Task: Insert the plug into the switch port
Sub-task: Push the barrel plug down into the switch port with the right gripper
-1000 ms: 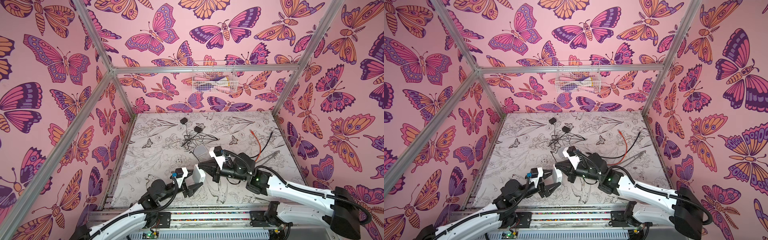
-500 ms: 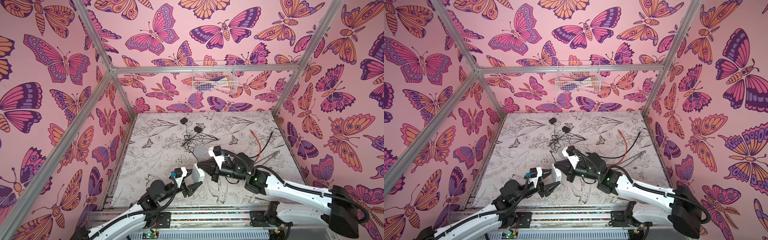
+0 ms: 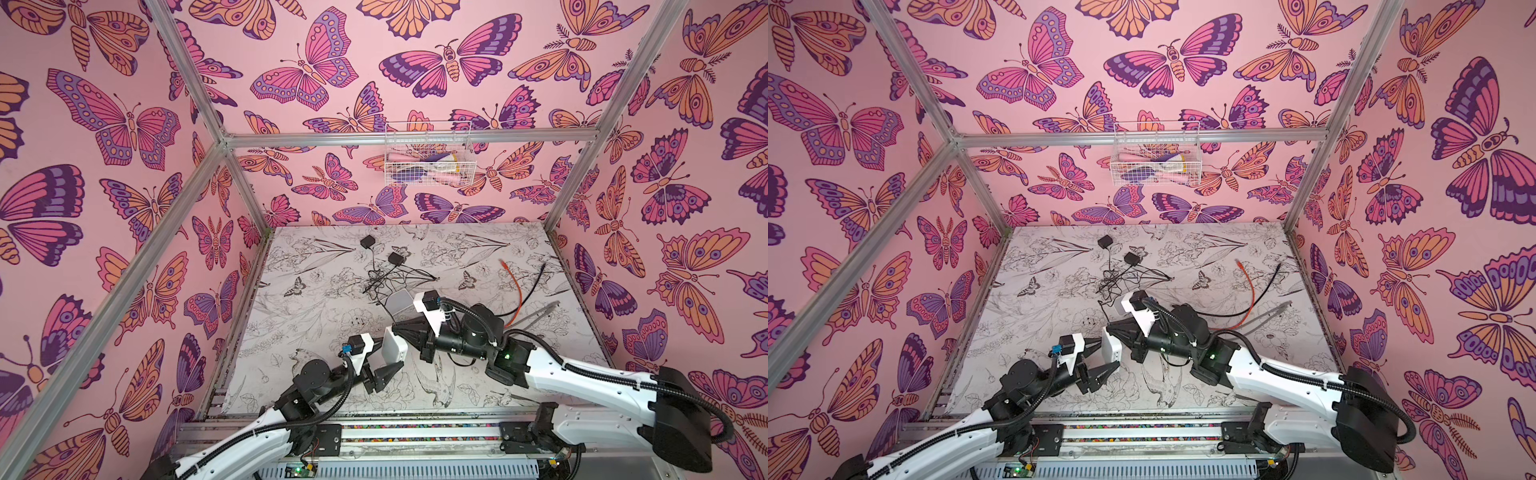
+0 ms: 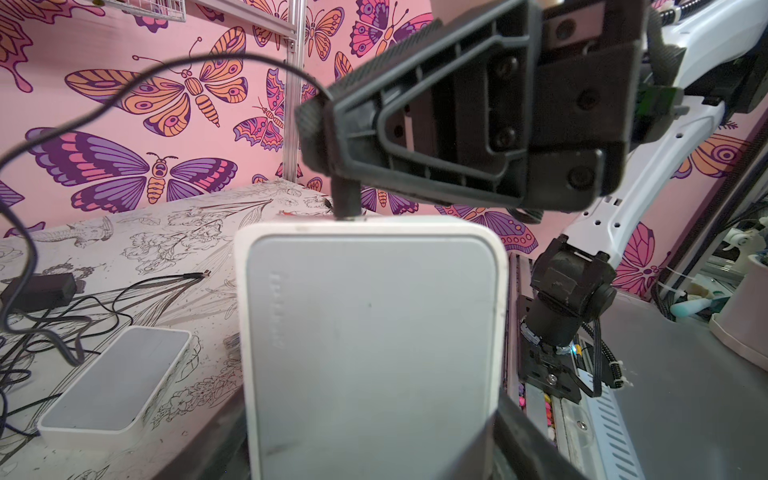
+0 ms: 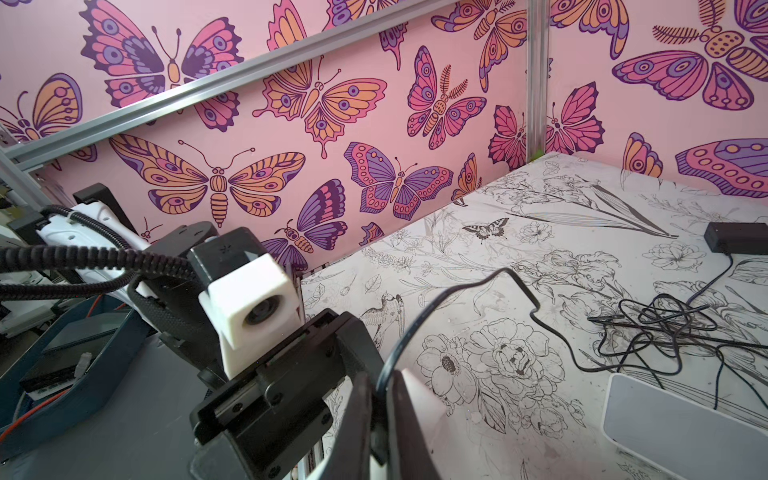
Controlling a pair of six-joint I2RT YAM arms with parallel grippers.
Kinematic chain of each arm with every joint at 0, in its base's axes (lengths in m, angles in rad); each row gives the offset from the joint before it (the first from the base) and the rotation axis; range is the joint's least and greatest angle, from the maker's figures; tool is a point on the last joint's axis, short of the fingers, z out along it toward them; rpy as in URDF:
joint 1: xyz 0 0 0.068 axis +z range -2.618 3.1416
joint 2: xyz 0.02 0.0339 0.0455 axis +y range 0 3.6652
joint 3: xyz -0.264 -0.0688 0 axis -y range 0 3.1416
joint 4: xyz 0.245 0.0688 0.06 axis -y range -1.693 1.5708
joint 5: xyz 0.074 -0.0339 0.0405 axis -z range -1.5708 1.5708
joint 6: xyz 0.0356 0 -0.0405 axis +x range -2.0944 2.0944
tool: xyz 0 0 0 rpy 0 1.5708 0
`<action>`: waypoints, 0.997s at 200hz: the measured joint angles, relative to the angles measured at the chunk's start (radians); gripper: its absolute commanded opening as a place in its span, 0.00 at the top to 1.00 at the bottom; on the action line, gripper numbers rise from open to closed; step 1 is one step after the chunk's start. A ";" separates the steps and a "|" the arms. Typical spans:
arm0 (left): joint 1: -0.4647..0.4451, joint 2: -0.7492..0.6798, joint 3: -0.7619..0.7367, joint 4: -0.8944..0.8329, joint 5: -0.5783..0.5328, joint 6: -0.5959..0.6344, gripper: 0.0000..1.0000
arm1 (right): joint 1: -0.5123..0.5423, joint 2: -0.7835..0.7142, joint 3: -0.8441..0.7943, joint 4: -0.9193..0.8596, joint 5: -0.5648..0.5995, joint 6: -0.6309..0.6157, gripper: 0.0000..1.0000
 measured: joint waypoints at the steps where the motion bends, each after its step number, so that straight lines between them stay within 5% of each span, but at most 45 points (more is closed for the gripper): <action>1: 0.000 0.000 0.000 0.000 0.000 0.000 1.00 | 0.000 0.001 0.000 0.000 0.000 0.000 1.00; 199: 0.002 -0.053 0.019 -0.037 -0.034 0.030 1.00 | 0.016 0.018 0.014 0.043 0.027 -0.005 1.00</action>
